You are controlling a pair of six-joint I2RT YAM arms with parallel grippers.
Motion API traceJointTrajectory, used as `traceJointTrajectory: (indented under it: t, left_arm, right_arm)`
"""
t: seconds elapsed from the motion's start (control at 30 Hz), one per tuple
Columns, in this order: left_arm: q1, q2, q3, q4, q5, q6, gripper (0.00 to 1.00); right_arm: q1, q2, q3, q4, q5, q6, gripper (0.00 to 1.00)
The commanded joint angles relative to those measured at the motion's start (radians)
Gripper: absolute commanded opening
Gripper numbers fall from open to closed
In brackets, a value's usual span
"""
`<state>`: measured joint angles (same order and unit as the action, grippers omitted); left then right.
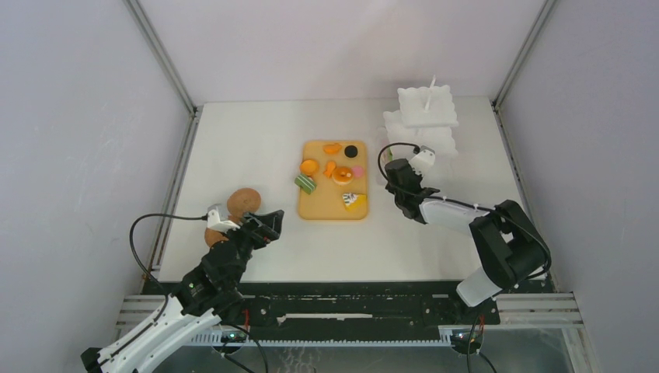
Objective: Serve the afternoon tea
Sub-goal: Pick up the clamp from the desert table, then place the clamp on the tray.
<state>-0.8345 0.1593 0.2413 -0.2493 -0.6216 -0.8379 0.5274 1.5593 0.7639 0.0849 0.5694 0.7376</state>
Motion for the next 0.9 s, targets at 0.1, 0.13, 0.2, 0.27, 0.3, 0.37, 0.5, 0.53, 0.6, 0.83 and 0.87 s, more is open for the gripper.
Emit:
traceJointTrajectory:
  t: [0.1, 0.13, 0.2, 0.27, 0.3, 0.37, 0.5, 0.53, 0.6, 0.83, 0.87]
  left_arm:
    - [0.003, -0.01, 0.011, 0.029, 0.007, 0.002, 0.98]
    - [0.003, -0.01, 0.012, 0.026, 0.007, 0.002, 0.98]
    - [0.003, -0.014, 0.012, 0.024, 0.006, 0.002, 0.98]
    - [0.003, -0.019, 0.01, 0.021, 0.006, 0.0, 0.98]
    - [0.003, -0.023, 0.01, 0.019, 0.006, 0.0, 0.98]
    - [0.003, -0.029, 0.012, 0.013, 0.005, 0.0, 0.98]
    - [0.003, -0.046, 0.011, 0.0, 0.005, -0.002, 0.98]
    - [0.003, -0.05, 0.01, -0.002, 0.005, -0.003, 0.98]
    - [0.003, -0.054, 0.008, -0.004, 0.004, -0.004, 0.98]
    - [0.003, -0.052, 0.003, -0.004, 0.006, -0.016, 0.98]
    - [0.003, -0.05, 0.001, -0.002, 0.008, -0.017, 0.98]
  right_arm:
    - [0.06, -0.08, 0.004, 0.005, 0.063, -0.047, 0.0]
    - [0.072, -0.085, 0.004, -0.002, 0.067, -0.05, 0.0]
    - [0.099, -0.097, 0.004, -0.016, 0.077, -0.055, 0.0]
    - [0.132, -0.104, 0.002, -0.038, 0.09, -0.059, 0.0]
    - [0.149, -0.109, -0.001, -0.045, 0.098, -0.061, 0.0]
    - [0.184, -0.129, -0.017, -0.057, 0.107, -0.062, 0.0]
    - [0.266, -0.199, -0.061, -0.094, 0.143, -0.063, 0.0]
    - [0.291, -0.218, -0.069, -0.109, 0.152, -0.065, 0.0]
    - [0.341, -0.258, -0.087, -0.139, 0.158, -0.071, 0.0]
    - [0.574, -0.299, -0.113, -0.197, 0.197, -0.066, 0.0]
    - [0.599, -0.291, -0.111, -0.195, 0.203, -0.061, 0.0]
